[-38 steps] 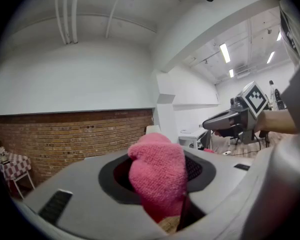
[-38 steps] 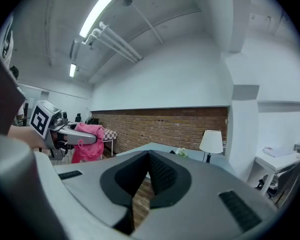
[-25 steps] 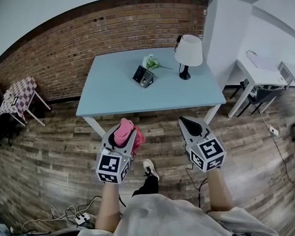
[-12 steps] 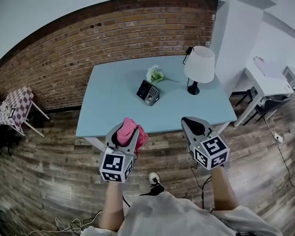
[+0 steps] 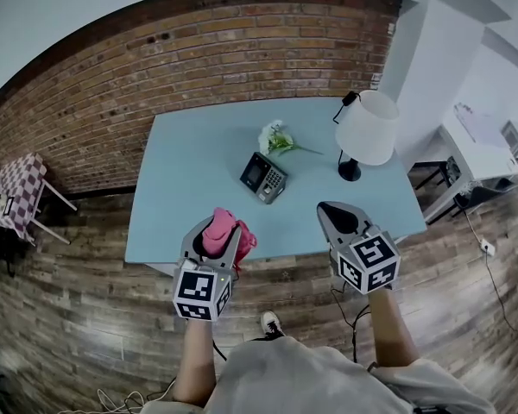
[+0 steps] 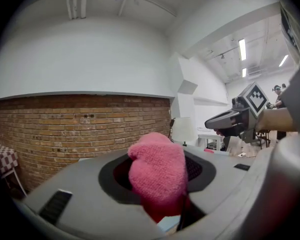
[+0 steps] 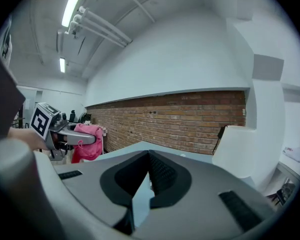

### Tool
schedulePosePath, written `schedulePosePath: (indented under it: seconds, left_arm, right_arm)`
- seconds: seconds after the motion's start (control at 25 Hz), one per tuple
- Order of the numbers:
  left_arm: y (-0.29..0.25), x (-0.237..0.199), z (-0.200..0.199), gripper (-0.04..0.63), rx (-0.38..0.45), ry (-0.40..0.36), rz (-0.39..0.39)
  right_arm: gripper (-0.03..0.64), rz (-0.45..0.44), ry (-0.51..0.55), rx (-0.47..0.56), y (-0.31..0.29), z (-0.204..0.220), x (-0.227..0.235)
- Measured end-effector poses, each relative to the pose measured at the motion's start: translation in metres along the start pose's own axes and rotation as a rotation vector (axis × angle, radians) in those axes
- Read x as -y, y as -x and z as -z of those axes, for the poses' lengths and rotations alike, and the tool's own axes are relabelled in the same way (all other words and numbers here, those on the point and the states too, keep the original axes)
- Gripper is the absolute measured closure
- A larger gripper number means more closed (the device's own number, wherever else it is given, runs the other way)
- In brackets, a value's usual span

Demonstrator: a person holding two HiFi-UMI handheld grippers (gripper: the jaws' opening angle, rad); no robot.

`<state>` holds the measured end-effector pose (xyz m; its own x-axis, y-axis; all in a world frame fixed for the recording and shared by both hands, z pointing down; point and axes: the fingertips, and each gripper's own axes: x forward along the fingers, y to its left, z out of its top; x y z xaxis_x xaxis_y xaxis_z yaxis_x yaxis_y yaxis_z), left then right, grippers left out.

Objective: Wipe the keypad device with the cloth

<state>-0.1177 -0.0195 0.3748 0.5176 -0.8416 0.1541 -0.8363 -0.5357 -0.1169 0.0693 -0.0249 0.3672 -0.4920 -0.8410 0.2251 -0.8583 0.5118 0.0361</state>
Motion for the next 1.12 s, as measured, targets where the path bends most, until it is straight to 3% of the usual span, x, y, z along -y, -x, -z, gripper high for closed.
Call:
schedulePosePath:
  seconds: [0.36,0.72,1.12]
  left_arm:
    - [-0.053,-0.047,0.006,0.396,-0.018,0.016,0.001]
    - [-0.092,-0.064,0.004,0.396,-0.029,0.017,0.009]
    - [-0.158,-0.096,0.007,0.396,-0.053,0.052,-0.068]
  right_arm:
    - [0.601,-0.01,0.017,-0.054,-0.07,0.003,0.023]
    - [0.577,-0.033,0.026,-0.125,-0.11,0.024,0.042]
    - [0.557,-0.127,0.072,-0.248,-0.184,0.072,0.073]
